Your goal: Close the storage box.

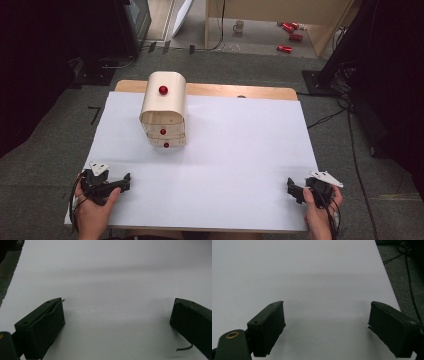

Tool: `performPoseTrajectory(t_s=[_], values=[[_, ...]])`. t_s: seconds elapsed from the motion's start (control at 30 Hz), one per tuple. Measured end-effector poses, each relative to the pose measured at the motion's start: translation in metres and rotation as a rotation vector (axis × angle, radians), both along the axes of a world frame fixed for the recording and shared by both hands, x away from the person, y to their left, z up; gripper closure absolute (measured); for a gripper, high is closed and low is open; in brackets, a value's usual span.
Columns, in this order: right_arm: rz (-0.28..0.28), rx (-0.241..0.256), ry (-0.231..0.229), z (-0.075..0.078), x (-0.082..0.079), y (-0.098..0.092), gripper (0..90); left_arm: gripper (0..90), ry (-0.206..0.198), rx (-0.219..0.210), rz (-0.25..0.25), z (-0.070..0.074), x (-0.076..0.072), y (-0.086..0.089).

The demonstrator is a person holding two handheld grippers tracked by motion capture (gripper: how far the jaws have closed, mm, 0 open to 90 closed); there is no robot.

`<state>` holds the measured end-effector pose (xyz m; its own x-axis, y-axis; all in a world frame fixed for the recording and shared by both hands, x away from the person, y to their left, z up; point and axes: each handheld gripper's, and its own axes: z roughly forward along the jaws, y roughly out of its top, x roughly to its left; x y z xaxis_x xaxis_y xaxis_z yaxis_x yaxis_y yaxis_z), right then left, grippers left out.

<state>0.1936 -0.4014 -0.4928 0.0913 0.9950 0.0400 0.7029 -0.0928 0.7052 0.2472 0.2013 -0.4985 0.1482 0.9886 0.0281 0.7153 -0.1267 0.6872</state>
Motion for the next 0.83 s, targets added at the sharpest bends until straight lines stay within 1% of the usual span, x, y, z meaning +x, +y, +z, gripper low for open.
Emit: performPoseTrajectory(t_s=[0.07, 0.17, 0.27, 0.3, 0.4, 0.83], values=[[-0.007, -0.012, 0.006, -0.0041, -0.0013, -0.0026, 12.9, 0.0, 0.000, 0.000, 0.000, 0.0000, 0.0000, 0.0000], [0.010, -0.001, -0.010, -0.0056, -0.0039, -0.0053, 12.8, 0.0, 0.000, 0.000, 0.000, 0.0000, 0.0000, 0.0000], [0.022, -0.014, -0.015, -0.0066, -0.0051, -0.0054, 12.6, 0.0, 0.000, 0.000, 0.000, 0.0000, 0.0000, 0.0000], [0.029, -0.025, -0.032, -0.0089, -0.0066, -0.0048, 12.3, 0.0, 0.000, 0.000, 0.000, 0.0000, 0.0000, 0.0000], [0.032, -0.021, -0.049, -0.0104, -0.0082, -0.0054, 12.4, 0.0, 0.001, 0.000, 0.000, 0.0000, 0.0001, 0.0001], [0.029, -0.023, -0.054, -0.0109, -0.0090, -0.0049, 12.3, 0.0, 0.001, -0.001, 0.000, 0.0000, 0.0001, 0.0002]])
